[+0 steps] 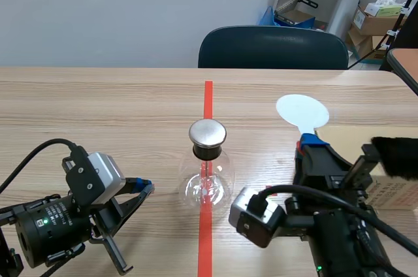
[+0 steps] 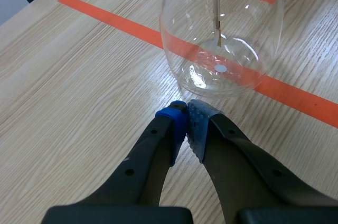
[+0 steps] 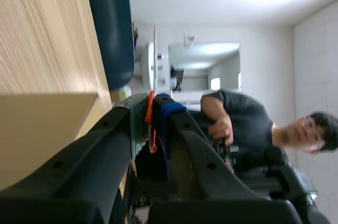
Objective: Do the electroscope experiment
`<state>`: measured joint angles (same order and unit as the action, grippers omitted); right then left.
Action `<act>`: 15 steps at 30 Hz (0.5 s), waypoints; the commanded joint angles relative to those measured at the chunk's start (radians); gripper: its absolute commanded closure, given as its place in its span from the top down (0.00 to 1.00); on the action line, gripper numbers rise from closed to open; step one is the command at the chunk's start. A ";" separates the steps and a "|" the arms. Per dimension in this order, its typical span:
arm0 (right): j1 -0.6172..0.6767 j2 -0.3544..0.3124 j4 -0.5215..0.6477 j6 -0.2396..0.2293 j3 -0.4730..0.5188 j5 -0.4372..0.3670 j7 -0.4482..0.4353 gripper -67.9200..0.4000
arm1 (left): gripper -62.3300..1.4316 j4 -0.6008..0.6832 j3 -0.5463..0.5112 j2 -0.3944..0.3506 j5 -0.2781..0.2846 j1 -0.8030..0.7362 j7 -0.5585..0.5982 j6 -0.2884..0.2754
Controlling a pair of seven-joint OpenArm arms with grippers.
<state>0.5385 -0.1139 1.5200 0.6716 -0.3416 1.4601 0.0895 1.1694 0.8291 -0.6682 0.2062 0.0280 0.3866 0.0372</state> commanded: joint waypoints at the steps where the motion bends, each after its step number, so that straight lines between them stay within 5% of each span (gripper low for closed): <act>1: -0.004 -0.011 0.007 0.008 0.006 0.001 -0.032 0.03 | 0.04 0.021 -0.001 0.000 0.000 0.000 0.013 0.002; 15: -0.004 -0.011 0.007 0.008 0.006 0.001 -0.412 0.03 | 0.04 0.021 -0.024 0.000 -0.001 0.003 0.013 0.002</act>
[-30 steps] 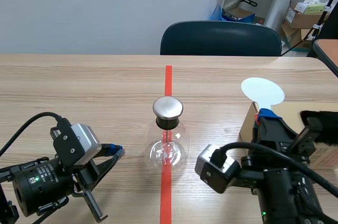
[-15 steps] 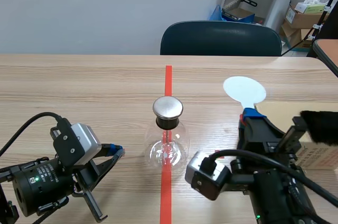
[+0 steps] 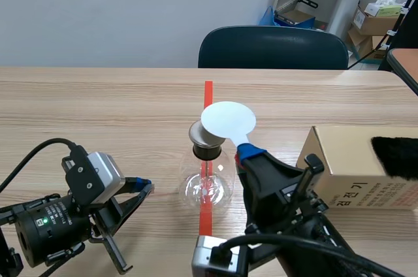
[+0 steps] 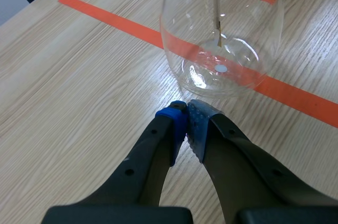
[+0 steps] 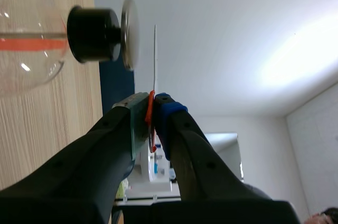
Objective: Do the electroscope experiment
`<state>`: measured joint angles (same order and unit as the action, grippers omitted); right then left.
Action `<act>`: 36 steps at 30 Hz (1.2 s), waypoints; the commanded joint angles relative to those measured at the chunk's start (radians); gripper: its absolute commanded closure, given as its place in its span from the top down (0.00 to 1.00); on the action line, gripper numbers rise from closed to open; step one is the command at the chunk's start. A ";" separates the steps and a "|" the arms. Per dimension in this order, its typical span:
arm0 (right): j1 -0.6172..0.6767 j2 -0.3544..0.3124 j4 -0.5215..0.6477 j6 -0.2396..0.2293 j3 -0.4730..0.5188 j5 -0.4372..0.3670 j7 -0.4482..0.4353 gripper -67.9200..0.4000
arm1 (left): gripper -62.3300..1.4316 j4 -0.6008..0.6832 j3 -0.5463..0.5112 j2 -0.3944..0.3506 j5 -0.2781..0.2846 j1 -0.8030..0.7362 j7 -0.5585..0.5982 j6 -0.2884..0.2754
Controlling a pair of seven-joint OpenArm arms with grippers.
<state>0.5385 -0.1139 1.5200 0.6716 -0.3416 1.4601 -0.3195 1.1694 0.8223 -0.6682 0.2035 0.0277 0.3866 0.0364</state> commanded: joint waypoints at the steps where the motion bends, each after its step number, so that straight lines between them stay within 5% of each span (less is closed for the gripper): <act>1: -0.004 -0.011 0.007 0.008 0.006 0.001 -0.023 0.03 | 0.04 0.021 -0.022 0.000 0.002 0.003 0.013 0.002; 7: -0.004 -0.011 0.007 0.008 0.006 0.001 -0.096 0.03 | 0.04 0.021 -0.041 0.000 0.002 0.003 0.014 0.002; 23: -0.004 -0.011 0.007 0.008 0.006 0.001 -0.093 0.03 | 0.04 0.021 -0.041 0.000 -0.006 0.003 0.013 -0.002; 29: -0.004 -0.011 0.007 0.008 0.006 0.001 0.010 0.03 | 0.04 0.021 -0.041 0.003 -0.006 0.003 0.013 -0.001; 36: -0.004 -0.011 0.007 0.008 0.006 0.001 0.241 0.03 | 0.04 0.021 -0.041 0.003 -0.006 0.003 0.013 -0.001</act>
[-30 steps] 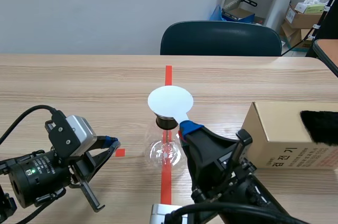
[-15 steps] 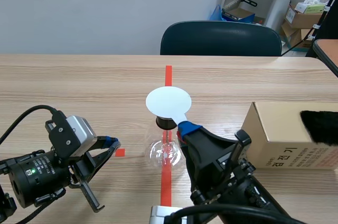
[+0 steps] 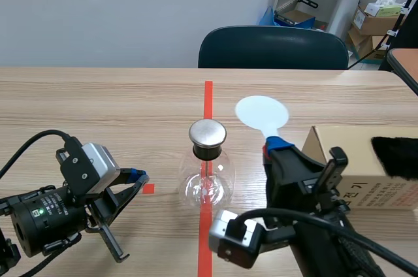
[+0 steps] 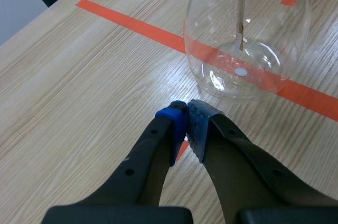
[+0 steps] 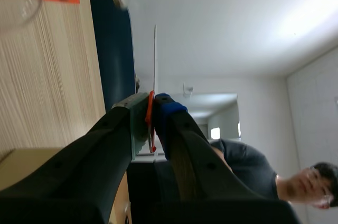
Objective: Do the electroscope experiment
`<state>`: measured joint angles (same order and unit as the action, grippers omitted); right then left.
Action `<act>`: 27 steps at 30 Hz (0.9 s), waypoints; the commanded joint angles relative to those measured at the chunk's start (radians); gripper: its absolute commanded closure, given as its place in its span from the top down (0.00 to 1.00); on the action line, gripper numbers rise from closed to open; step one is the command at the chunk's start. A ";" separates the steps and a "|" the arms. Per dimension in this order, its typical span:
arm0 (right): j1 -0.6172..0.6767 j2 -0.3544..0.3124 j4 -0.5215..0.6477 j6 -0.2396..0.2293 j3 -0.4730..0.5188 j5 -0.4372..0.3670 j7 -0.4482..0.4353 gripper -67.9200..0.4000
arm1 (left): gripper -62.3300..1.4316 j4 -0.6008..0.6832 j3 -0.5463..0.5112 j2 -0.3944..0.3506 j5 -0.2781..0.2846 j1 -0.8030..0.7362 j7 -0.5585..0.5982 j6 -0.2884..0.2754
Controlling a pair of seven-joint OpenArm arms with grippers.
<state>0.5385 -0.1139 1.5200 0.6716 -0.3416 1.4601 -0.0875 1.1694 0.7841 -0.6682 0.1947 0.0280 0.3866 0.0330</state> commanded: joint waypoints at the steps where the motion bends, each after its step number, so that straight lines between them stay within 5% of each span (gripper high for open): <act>1: -0.004 -0.011 0.007 0.008 0.006 0.001 0.042 0.03 | 0.04 0.021 -0.003 0.003 0.003 0.003 0.013 0.002; 10: -0.004 -0.011 0.007 0.008 0.006 0.001 0.250 0.03 | 0.04 0.021 -0.003 0.003 0.003 0.003 0.006 0.002; 27: -0.004 -0.011 0.007 0.008 0.006 0.001 0.254 0.03 | 0.04 0.021 -0.003 0.003 -0.001 0.003 0.005 0.003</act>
